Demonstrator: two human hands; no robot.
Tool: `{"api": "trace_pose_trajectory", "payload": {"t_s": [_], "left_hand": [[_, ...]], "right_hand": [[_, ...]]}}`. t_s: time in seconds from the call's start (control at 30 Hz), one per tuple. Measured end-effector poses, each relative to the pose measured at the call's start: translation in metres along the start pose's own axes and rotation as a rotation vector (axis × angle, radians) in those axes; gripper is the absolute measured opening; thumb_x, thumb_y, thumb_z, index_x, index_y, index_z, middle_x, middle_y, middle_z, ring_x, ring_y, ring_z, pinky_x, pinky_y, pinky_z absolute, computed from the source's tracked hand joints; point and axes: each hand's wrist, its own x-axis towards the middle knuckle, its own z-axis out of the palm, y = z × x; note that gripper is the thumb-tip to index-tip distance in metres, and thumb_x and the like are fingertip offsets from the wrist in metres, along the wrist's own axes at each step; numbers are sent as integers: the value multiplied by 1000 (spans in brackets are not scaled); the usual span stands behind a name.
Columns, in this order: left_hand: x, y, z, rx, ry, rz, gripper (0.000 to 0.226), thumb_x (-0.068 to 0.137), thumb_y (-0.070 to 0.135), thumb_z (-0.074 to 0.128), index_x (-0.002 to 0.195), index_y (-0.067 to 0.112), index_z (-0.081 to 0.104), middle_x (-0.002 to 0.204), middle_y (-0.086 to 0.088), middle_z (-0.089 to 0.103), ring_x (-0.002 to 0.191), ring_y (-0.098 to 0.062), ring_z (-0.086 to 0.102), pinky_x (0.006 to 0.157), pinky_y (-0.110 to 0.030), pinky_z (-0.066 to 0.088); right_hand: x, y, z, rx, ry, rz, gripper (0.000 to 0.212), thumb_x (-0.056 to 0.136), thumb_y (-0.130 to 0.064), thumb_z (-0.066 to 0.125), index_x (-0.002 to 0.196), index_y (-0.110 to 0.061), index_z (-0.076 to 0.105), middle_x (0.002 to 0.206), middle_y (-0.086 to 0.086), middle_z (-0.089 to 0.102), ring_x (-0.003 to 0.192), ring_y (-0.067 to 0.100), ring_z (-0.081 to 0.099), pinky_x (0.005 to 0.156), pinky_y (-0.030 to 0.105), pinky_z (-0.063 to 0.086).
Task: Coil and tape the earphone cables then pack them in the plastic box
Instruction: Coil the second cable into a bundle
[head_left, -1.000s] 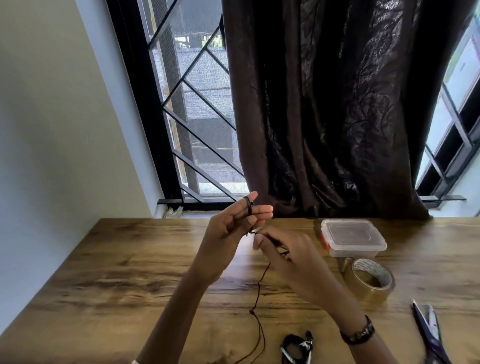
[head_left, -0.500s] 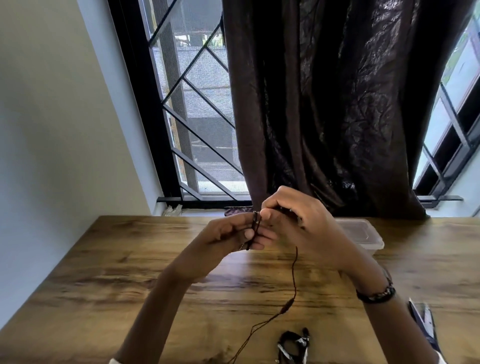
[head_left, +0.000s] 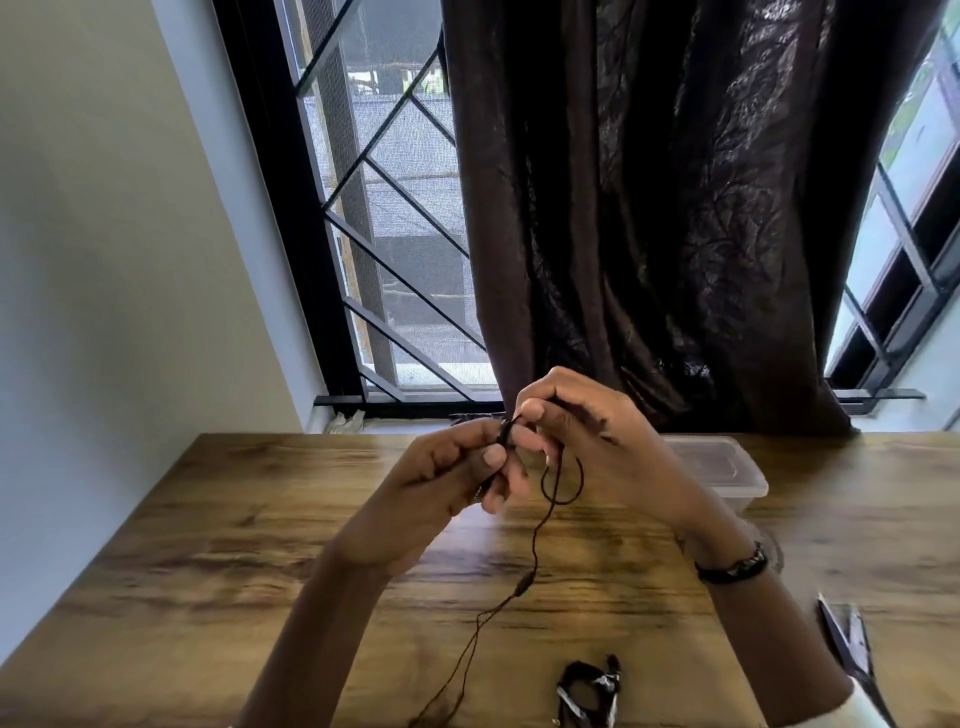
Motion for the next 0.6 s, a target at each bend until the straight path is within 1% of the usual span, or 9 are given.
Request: {"api": "trace_pose_trajectory", "payload": {"t_s": [0.07,0.13,0.2,0.23,0.33,0.4,0.47,0.53,0.6], "left_hand": [[0,2,-1,-45,24,23,25,100,17,46,115,6,62,81,6,64,63,0,50,66,-12,43],[-1,4,-4,-64,46,28,25,100,14,44,116,10,64,79,6,63,61,1,48,65,-11,42],[-3,6,-7,-77,67,26,26,100,13,45,115,12,65,78,6,62,61,1,47,64,-11,41],[-4,7,-8,-87,77,26,26,99,13,46,115,12,66,77,7,62,60,1,47,64,-11,41],[-6,9,-8,-148,88,42,23,96,18,52,114,12,66,77,8,61,59,3,47,62,-11,41],[-6,12,-10,-223,105,58,24,94,20,56,113,11,67,76,8,60,59,4,47,62,-9,42],[-5,16,-13,-291,131,70,24,92,19,58,112,9,67,75,7,59,58,3,48,61,-8,43],[-4,18,-16,-333,154,87,24,92,16,58,113,7,67,75,6,59,59,2,50,61,-9,44],[-3,21,-19,-366,180,96,24,91,14,58,112,7,67,75,6,60,59,2,51,61,-10,45]], "right_hand": [[-4,4,3,169,-3,72,16,98,-21,50,93,-20,65,83,-9,60,60,4,55,58,14,47],[-8,9,5,339,26,136,16,96,-18,50,97,-16,66,82,-5,63,64,8,58,61,17,49],[-12,12,7,481,105,215,17,94,-17,52,98,-10,67,79,-1,66,67,12,63,64,20,52],[-15,15,8,514,153,254,18,93,-17,53,98,-8,68,77,1,67,68,12,65,64,21,53],[-23,26,11,528,266,371,22,91,-21,56,102,-5,69,78,2,69,70,11,67,63,20,55],[-29,37,15,497,324,443,20,94,-19,56,103,-7,70,78,1,69,66,8,63,58,17,51],[-35,49,21,449,357,518,18,97,-17,54,99,-11,71,75,-2,69,62,4,60,55,14,48],[-44,64,26,388,340,598,18,97,-16,53,95,-15,72,75,-3,71,63,3,61,57,13,48],[-54,79,31,325,272,676,19,98,-14,52,94,-14,71,76,-2,72,67,3,63,61,13,50]]}}
